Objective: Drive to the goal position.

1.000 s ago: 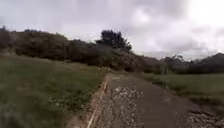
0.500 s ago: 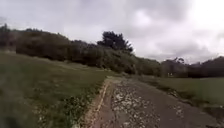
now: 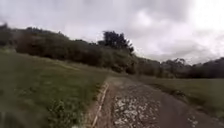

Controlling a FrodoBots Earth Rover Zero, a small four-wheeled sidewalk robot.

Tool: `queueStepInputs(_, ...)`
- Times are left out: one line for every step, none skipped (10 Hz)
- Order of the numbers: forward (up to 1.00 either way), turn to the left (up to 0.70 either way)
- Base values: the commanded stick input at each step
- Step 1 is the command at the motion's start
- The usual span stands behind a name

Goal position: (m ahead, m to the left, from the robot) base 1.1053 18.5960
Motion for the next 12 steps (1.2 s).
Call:
queueStepInputs(0.68, 0.0)
queueStepInputs(0.36, 0.0)
queueStepInputs(0.04, 0.0)
queueStepInputs(0.0, 0.0)
queueStepInputs(0.0, 0.0)
queueStepInputs(0.0, -0.04)
queueStepInputs(0.0, -0.1)
queueStepInputs(0.0, -0.7)
queueStepInputs(0.0, -0.7)
queueStepInputs(0.0, -0.7)
queueStepInputs(0.0, -0.7)
queueStepInputs(0.0, -0.7)
